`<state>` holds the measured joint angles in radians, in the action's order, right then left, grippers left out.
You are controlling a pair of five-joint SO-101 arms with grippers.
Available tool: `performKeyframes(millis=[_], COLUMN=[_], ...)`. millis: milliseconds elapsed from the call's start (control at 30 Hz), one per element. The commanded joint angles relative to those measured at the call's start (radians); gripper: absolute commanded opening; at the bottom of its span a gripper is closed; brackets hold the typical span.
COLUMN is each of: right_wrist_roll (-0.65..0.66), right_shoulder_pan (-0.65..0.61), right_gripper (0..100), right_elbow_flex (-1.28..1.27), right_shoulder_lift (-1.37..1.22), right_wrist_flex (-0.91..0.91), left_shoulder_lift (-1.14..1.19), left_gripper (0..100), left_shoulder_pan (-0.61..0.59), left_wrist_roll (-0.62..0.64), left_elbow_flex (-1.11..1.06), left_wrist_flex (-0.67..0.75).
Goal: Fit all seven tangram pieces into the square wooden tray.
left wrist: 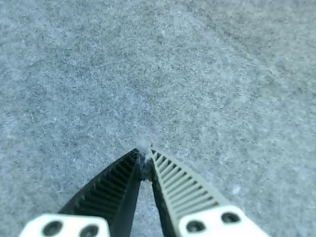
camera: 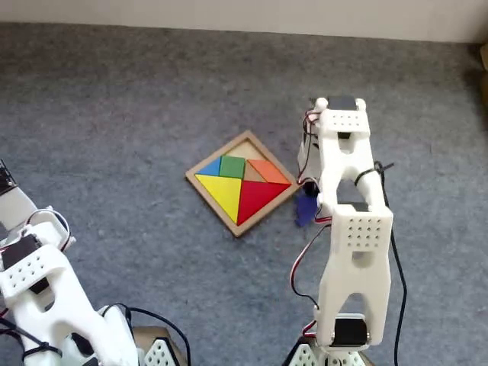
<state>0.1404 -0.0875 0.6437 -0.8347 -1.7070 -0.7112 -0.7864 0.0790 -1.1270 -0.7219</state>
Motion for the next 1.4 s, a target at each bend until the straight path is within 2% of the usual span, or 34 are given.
performKeyframes(millis=[0, 133, 233, 367, 467, 567, 700, 900, 967, 1167, 1367], right_wrist_roll=[0.069, 0.077, 0.164, 0.258, 0.302, 0.310, 0.305, 0.302, 0.299, 0.157, 0.143], right_shoulder_pan=[0.067, 0.150, 0.193, 0.277, 0.355, 0.430, 0.489, 0.552, 0.572, 0.615, 0.613], right_gripper=[1.3, 0.5, 0.5, 0.5, 0.5, 0.5, 0.5, 0.5, 0.5, 0.5, 0.5], right_elbow_flex=[0.050, 0.004, -0.145, -0.374, -0.519, -0.705, -0.992, -1.369, -1.465, -1.633, -1.692], right_shoulder_lift=[0.036, 0.094, 0.205, 0.437, 0.621, 0.797, 1.013, 1.291, 1.357, 1.468, 1.478], right_wrist_flex=[-0.058, -0.058, -0.058, -0.051, -0.015, 0.091, 0.309, 0.573, 0.638, 0.796, 0.825], left_shoulder_lift=[-0.028, -0.030, -0.031, -0.031, -0.031, -0.022, -0.019, 0.068, 0.148, 0.429, 0.688], left_gripper=[2, 2, 2, 2, 3, 4, 14, 15, 18, 24, 26], left_shoulder_pan=[0.039, 0.122, 0.220, 0.403, 0.578, 0.762, 0.977, 1.225, 1.279, 1.388, 1.451], left_wrist_roll=[0.002, 0.000, -0.003, -0.133, -0.209, -0.258, -0.270, -0.341, -0.342, -0.339, -0.341], left_elbow_flex=[0.033, 0.039, 0.065, 0.139, 0.217, 0.331, 0.441, 0.518, 0.550, 0.705, 0.886], left_wrist_flex=[0.015, 0.015, 0.011, 0.008, -0.055, -0.155, -0.235, -0.249, -0.249, -0.249, -0.249])
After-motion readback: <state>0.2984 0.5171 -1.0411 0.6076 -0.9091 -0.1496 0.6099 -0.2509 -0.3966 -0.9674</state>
